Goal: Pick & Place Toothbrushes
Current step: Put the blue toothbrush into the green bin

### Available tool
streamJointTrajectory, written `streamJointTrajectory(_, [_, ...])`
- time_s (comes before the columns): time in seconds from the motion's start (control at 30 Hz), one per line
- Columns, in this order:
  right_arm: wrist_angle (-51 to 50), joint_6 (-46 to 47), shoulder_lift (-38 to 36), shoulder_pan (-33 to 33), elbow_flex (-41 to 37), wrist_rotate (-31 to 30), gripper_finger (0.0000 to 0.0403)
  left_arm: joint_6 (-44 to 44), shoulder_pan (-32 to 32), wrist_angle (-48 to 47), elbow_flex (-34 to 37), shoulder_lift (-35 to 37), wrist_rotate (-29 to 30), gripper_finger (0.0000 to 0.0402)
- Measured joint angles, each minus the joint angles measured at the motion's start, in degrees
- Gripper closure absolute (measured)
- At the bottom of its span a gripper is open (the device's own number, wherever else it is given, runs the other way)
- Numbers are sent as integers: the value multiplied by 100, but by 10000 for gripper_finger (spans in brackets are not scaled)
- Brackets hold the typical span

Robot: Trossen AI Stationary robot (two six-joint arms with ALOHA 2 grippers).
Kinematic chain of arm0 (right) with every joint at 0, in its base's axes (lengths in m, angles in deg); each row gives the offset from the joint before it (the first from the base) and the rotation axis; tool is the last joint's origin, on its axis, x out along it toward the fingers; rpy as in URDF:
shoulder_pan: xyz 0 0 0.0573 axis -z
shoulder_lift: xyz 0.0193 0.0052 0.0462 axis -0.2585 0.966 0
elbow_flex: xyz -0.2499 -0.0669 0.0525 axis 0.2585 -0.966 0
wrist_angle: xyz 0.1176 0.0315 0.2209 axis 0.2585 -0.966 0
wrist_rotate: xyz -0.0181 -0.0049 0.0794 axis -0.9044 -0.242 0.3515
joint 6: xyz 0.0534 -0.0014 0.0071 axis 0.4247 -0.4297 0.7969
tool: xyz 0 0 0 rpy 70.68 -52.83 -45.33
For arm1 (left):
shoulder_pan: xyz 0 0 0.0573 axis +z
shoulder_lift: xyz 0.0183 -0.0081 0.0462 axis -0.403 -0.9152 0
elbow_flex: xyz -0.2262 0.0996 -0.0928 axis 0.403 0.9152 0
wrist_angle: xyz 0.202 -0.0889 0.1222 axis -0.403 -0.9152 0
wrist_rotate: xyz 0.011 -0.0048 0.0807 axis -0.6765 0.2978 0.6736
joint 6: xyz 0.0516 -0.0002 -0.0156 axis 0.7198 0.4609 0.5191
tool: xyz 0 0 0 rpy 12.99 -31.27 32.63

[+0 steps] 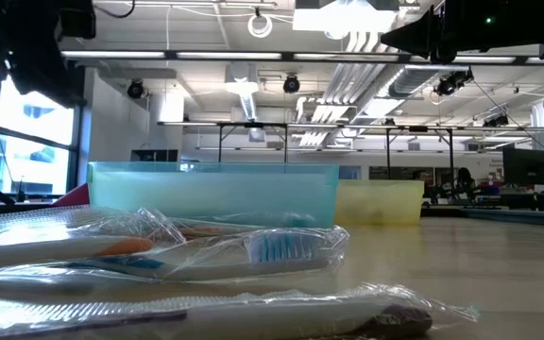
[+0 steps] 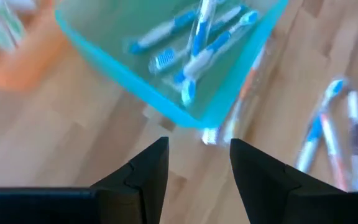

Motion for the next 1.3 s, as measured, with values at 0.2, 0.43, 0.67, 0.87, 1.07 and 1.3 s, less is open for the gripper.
streamJointTrajectory(0.2, [31, 2, 0, 2, 0, -2, 401, -1794, 2, 324, 271, 370, -138, 233])
streamJointTrajectory(0.43, [28, 6, 0, -1, 0, 0, 401, -2519, 2, 475, 271, 321, 193, 233])
streamJointTrajectory(0.67, [26, 8, 0, 1, 0, -1, 401, -2521, 2, 475, 271, 289, 268, 233])
streamJointTrajectory(0.87, [-12, 5, 0, 0, 0, -1, 401, -2895, 2, 516, 271, 289, 45, 233])
streamJointTrajectory(1.07, [-38, -79, 0, 1, 0, -2, 401, -4287, 0, 505, 271, 260, -869, 233])
streamJointTrajectory(1.3, [-128, -82, 0, 0, 0, 0, 401, -5215, -180, 514, 267, -596, -1599, 233])
